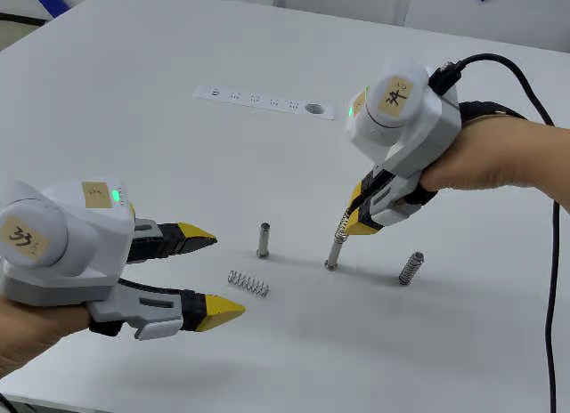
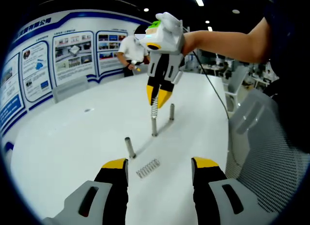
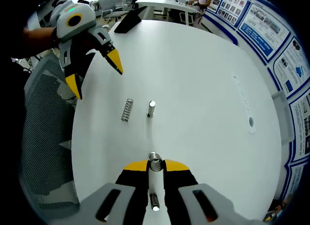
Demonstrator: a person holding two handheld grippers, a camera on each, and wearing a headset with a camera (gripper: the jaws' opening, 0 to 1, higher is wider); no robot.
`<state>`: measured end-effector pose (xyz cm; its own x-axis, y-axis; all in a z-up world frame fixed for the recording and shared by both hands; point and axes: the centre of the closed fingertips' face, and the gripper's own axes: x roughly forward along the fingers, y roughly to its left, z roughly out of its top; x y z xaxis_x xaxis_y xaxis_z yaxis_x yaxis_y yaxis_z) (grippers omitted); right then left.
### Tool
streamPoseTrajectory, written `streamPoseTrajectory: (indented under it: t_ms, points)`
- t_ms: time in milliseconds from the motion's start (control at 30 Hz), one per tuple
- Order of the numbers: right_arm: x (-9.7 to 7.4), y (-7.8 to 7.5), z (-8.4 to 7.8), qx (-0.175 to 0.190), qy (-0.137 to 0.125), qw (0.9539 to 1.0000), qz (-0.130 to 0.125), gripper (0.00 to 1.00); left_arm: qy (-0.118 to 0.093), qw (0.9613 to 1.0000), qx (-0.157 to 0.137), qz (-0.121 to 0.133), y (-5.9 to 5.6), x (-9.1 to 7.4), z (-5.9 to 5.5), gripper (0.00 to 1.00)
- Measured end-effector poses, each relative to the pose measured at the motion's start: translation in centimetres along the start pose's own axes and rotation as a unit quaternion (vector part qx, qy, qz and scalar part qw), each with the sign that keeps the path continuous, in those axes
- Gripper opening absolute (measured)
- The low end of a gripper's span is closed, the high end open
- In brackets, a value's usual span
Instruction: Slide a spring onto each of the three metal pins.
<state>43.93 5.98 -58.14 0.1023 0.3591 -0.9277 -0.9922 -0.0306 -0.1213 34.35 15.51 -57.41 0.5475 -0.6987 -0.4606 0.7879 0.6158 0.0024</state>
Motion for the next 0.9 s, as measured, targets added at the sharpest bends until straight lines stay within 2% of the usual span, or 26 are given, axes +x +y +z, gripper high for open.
streamPoseTrajectory:
  t_ms: [200, 900]
  points:
    - [0.7, 0.1, 0.0, 0.002, 0.004, 1.0000, 0.004, 0.12, 0.001, 1.0000, -0.001, 0.001, 0.0, 0.0, -0.2, 0.53]
    - [4.7, 1.5, -1.3, 0.021, 0.023, 0.9993, 0.022, 0.12, -0.001, 1.0000, -0.004, 0.001, 0.2, -0.1, -0.2, 0.51]
